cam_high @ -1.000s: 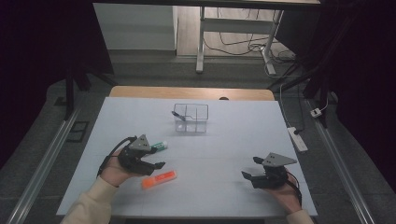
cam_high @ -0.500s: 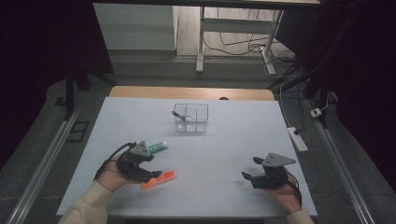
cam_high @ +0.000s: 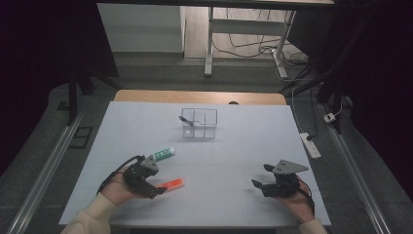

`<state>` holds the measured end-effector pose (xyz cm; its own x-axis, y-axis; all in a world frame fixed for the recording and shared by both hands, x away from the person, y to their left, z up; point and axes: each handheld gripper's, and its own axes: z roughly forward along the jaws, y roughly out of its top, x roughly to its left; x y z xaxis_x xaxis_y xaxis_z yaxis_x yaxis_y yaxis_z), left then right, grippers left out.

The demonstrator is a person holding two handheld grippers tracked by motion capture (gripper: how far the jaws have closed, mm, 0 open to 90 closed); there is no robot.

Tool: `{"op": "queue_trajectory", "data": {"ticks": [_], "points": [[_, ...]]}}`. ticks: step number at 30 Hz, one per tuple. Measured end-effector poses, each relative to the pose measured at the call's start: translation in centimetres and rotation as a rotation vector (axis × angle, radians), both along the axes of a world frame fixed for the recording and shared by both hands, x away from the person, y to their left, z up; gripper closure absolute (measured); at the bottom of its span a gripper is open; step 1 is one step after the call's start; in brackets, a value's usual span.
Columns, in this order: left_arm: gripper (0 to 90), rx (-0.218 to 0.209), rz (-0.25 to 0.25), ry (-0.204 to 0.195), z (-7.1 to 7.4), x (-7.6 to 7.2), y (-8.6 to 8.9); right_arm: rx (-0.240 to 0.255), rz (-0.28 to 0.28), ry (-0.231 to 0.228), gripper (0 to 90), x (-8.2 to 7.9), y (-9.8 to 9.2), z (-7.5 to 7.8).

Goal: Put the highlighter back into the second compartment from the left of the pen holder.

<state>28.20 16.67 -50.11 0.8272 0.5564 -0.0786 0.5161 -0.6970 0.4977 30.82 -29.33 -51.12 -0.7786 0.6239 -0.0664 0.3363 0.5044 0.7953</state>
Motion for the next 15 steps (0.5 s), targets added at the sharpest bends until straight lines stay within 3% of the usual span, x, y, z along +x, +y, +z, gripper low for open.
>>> {"op": "queue_trajectory", "data": {"ticks": [11,15], "points": [[29.0,0.076,-0.049,0.022,-1.1,0.0,-0.8,-0.005,0.004,0.004,23.2,0.0,0.1,-0.1],[35.9,0.099,-0.068,0.021,-1.3,-0.1,-1.0,-0.005,0.001,0.003,23.2,0.0,0.0,0.0]]}}
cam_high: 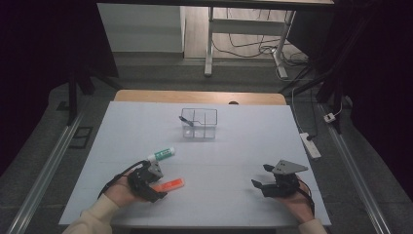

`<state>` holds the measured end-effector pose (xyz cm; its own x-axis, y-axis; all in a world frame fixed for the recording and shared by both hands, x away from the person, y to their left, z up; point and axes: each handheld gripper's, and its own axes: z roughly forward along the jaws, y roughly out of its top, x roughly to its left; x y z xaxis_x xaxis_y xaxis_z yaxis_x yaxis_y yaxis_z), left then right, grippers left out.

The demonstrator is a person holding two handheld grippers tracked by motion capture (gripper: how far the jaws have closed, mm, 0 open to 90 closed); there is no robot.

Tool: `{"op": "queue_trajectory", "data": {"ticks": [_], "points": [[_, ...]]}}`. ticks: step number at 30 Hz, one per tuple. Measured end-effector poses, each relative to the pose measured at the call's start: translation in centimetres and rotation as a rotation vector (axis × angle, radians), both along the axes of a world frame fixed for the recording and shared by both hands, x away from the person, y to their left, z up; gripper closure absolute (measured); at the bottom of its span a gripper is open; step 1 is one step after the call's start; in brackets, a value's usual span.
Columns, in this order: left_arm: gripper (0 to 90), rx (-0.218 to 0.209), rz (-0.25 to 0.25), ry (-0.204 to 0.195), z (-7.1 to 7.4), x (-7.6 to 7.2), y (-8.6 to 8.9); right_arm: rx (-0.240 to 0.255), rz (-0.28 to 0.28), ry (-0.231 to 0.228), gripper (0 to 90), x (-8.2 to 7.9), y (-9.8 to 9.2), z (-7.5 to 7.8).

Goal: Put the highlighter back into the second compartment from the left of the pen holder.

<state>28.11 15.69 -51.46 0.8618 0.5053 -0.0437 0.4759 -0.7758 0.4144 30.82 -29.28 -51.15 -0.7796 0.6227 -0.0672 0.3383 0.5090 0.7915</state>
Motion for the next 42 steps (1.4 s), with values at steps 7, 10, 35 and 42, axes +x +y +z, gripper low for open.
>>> {"op": "queue_trajectory", "data": {"ticks": [7,10,35,42], "points": [[54.0,0.025,-0.036,-0.006,-0.1,-0.2,-0.2,-0.001,0.001,0.002,23.2,0.0,0.0,0.0],[59.9,0.028,-0.039,-0.006,-0.1,-0.3,-0.3,-0.001,0.001,0.001,23.2,0.0,0.0,0.0],[64.2,-0.138,-0.006,-0.093,1.9,-0.3,0.7,0.009,-0.006,-0.012,23.4,-0.1,0.0,0.2],[64.1,-0.168,0.004,-0.123,2.5,-0.1,0.6,0.014,-0.006,-0.020,23.6,-0.1,-0.1,0.4]]}}
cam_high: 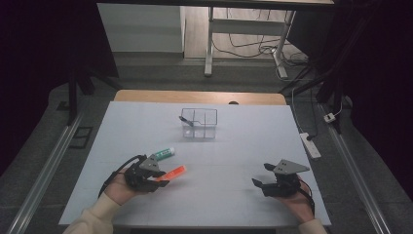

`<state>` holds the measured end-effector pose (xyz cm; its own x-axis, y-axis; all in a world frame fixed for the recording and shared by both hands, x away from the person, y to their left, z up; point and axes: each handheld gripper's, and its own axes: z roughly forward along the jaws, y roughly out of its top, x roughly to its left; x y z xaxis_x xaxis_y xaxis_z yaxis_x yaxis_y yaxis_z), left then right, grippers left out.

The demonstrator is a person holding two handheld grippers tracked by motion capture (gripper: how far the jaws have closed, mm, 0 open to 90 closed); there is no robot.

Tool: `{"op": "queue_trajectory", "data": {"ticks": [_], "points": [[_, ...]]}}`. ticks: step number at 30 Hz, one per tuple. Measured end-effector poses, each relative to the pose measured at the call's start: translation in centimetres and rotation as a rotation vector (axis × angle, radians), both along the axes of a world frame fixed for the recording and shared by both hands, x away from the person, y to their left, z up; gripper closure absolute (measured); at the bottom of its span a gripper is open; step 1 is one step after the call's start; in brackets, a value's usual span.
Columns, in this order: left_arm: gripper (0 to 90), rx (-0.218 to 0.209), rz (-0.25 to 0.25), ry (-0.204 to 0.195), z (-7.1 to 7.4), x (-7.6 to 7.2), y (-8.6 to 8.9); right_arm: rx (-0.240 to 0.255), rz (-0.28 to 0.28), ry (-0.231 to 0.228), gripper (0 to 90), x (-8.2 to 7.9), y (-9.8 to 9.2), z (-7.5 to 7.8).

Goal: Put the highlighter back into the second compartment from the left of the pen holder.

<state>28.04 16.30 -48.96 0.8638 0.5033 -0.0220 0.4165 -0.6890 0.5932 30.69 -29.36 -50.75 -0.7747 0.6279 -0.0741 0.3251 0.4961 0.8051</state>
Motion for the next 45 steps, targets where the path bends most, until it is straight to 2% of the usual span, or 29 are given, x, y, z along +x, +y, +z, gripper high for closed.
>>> {"op": "queue_trajectory", "data": {"ticks": [6,14,28,30,37,40,45], "points": [[64.1,-0.007,-0.008,-0.022,0.6,0.3,-0.5,-0.002,-0.017,0.001,24.0,0.1,-0.1,0.0],[64.1,-0.015,-0.015,-0.051,1.4,0.5,-1.3,-0.005,-0.011,0.000,24.0,0.0,-0.1,0.1],[64.1,-0.008,-0.053,-0.060,1.6,1.2,-3.0,0.012,0.021,-0.010,24.0,-0.2,0.7,0.3],[64.1,-0.009,-0.060,-0.062,1.7,1.3,-3.3,0.033,0.027,0.000,24.0,-0.3,0.9,0.4],[64.1,-0.005,-0.091,-0.061,1.6,1.7,-4.6,0.038,0.044,0.003,24.1,-0.3,1.6,0.5],[64.1,0.000,-0.105,-0.065,1.6,1.8,-5.2,0.056,0.052,0.004,24.0,-0.4,1.9,0.7],[64.1,0.003,-0.122,-0.070,1.6,2.0,-6.0,0.048,0.073,-0.007,24.1,-0.4,2.6,1.2]]}}
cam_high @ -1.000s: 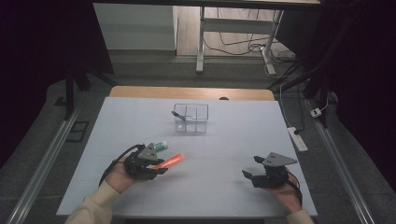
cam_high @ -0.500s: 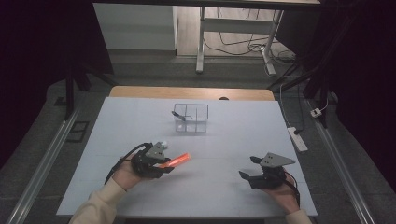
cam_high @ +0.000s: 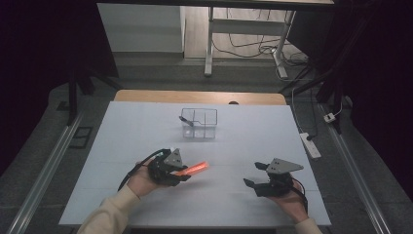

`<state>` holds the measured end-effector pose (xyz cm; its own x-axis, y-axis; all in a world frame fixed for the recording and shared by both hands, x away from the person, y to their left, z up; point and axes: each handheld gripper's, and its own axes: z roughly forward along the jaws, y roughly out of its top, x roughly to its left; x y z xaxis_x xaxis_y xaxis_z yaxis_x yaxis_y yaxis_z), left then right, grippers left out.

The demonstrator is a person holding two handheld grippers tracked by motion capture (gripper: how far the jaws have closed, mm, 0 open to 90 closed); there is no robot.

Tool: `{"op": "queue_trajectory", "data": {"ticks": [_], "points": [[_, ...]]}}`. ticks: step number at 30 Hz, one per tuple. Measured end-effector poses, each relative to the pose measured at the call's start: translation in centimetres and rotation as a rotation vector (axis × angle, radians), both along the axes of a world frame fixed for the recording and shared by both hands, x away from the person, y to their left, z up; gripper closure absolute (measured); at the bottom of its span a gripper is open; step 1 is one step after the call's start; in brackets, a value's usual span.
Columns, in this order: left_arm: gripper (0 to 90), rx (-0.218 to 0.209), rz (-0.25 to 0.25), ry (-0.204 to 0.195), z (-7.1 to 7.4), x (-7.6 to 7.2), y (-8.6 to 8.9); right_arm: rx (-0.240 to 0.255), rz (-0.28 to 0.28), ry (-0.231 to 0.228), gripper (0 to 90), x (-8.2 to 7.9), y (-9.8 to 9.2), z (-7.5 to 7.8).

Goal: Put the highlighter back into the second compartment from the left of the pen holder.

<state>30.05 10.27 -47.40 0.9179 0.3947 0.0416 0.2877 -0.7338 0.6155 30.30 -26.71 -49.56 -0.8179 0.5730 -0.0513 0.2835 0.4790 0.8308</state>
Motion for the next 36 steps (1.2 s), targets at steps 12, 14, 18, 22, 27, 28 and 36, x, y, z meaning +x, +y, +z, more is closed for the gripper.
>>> {"op": "queue_trajectory", "data": {"ticks": [12,14,18,22,27,28,36], "points": [[64.1,0.006,-0.041,-0.008,0.3,0.9,-2.5,0.012,0.046,-0.019,26.2,0.1,1.7,1.5],[64.1,0.005,-0.045,-0.010,0.4,0.9,-2.8,0.010,0.054,-0.020,26.3,0.1,2.0,1.7],[64.1,0.006,-0.053,-0.009,0.4,1.1,-3.3,-0.004,0.072,-0.016,26.3,0.1,2.8,1.7],[64.1,0.007,-0.057,-0.010,0.4,1.3,-3.6,-0.009,0.087,-0.015,26.3,0.3,3.4,1.7],[64.1,0.010,-0.066,-0.008,0.4,1.4,-3.9,-0.023,0.099,-0.013,26.3,0.4,4.0,1.8],[64.1,0.010,-0.067,-0.007,0.3,1.5,-4.0,-0.023,0.100,-0.014,26.3,0.4,4.1,1.8],[64.1,0.028,-0.077,-0.016,0.1,1.5,-4.6,-0.038,0.119,-0.010,26.2,0.7,5.1,1.8]]}}
